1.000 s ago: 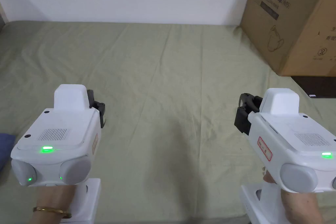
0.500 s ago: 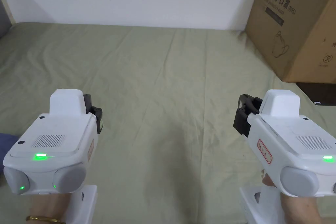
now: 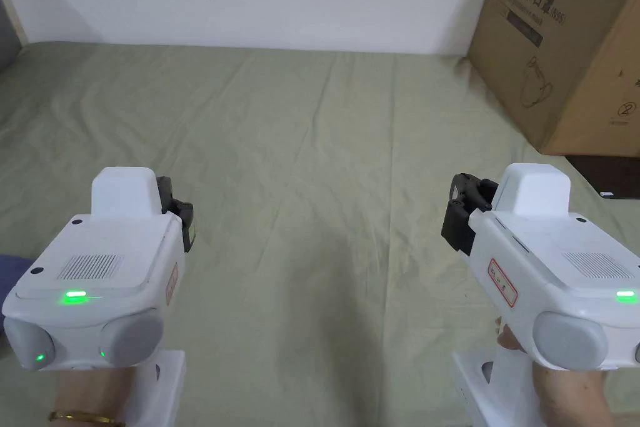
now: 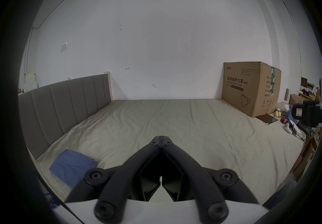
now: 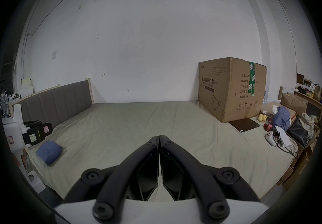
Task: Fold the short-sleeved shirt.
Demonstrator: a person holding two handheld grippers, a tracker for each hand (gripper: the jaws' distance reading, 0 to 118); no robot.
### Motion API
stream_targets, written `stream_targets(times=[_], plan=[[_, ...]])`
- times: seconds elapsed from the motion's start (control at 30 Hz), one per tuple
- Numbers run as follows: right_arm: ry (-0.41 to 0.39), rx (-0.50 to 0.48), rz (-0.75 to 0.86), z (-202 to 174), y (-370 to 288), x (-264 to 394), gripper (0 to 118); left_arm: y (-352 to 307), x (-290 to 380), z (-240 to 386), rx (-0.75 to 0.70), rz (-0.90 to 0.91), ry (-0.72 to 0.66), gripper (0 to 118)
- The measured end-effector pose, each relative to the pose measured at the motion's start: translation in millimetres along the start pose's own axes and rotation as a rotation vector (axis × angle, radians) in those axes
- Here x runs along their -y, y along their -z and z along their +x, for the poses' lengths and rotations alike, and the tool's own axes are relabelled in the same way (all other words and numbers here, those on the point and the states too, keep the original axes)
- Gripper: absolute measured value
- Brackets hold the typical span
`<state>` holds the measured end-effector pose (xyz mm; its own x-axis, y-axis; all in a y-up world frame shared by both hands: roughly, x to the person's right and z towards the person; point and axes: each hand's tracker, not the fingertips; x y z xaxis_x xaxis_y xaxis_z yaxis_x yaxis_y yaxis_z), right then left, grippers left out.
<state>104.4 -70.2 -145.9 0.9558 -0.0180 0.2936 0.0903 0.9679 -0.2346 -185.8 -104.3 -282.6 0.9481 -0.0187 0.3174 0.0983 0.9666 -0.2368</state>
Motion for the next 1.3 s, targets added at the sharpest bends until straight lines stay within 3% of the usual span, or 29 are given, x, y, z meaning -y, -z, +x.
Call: stream_targets(times=[0.2, 0.27, 0.3, 0.33, 0.37, 0.4, 0.43, 0.47, 0.5, 0.57, 0.8, 1.3], plan=[[-0.007, 0.001, -0.007, 0, 1, 0, 0, 0, -1, 0, 0.002, 0.0, 0.0, 2], [-0.008, 0.003, -0.009, 0, 2, 0, 0, 0, -2, 0, 0.002, -0.002, -0.001, 9], [-0.009, 0.001, -0.01, 0, 1, 0, 0, 0, -3, -1, 0.008, -0.003, -0.006, 19], [-0.01, 0.001, -0.008, 1, 2, 0, 0, 0, -4, -1, 0.013, -0.006, -0.005, 37], [-0.012, 0.005, -0.009, 1, 2, 0, 6, 1, -5, -1, 0.015, -0.015, 0.0, 73], [-0.011, 0.012, -0.01, 1, 2, -1, 20, 2, -5, 0, 0.019, -0.026, 0.005, 96], [-0.008, 0.01, -0.012, 2, 1, -1, 48, 1, -5, 0, 0.02, -0.023, 0.01, 112], [-0.001, 0.007, -0.022, 2, 2, -2, 93, -1, -4, 1, 0.017, -0.004, 0.013, 118], [0.013, 0.009, -0.029, 3, 2, -2, 115, -5, -4, 2, 0.017, 0.04, 0.024, 118], [0.04, -0.016, 0.008, 3, 0, -2, 116, -8, -4, 2, 0.012, 0.021, 0.022, 118], [-0.003, 0.002, -0.022, 0, 4, 0, 117, -10, -8, -2, -0.001, 0.05, 0.016, 118], [0.008, -0.011, -0.018, 4, 2, 4, 117, -10, -4, -1, -0.007, 0.038, 0.005, 118]])
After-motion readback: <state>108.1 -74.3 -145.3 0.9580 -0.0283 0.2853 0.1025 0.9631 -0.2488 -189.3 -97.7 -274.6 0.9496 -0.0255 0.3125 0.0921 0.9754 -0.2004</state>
